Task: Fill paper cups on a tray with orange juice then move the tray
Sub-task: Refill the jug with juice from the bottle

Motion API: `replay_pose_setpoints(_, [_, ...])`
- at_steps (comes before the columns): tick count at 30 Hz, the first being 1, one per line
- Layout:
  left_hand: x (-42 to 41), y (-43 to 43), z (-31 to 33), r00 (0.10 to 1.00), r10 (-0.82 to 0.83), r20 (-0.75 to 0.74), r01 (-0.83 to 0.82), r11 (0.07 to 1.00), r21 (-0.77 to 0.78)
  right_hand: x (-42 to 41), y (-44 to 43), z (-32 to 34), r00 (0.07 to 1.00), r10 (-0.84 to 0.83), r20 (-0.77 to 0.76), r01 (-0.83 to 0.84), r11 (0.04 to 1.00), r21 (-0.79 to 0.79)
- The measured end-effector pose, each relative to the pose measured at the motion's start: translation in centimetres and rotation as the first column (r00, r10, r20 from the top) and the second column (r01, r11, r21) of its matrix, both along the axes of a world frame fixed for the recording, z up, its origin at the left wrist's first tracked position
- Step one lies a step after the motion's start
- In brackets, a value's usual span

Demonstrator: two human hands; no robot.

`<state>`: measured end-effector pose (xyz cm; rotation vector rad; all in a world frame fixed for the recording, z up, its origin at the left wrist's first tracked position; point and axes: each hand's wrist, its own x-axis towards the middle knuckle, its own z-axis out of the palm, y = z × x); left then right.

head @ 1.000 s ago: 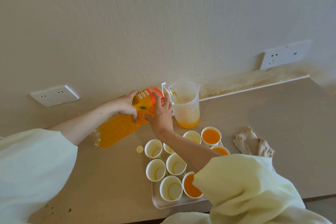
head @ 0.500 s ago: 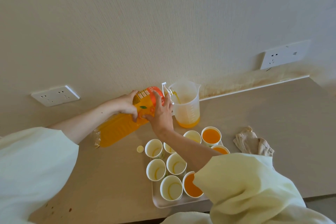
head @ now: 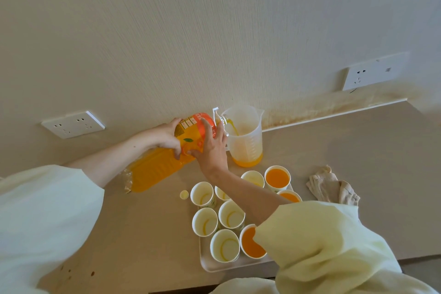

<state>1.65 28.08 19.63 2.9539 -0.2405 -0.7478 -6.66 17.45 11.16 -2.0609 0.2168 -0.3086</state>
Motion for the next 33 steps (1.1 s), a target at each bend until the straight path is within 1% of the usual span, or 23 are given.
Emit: replay_pose_setpoints(33, [0.50, 0.36, -0.46, 1.000, 0.015, -0.014, -0.015, 1.000, -0.012, 0.50, 0.25, -0.51, 1.000, -0.009, 0.009, 0.008, 1.000, 0.012])
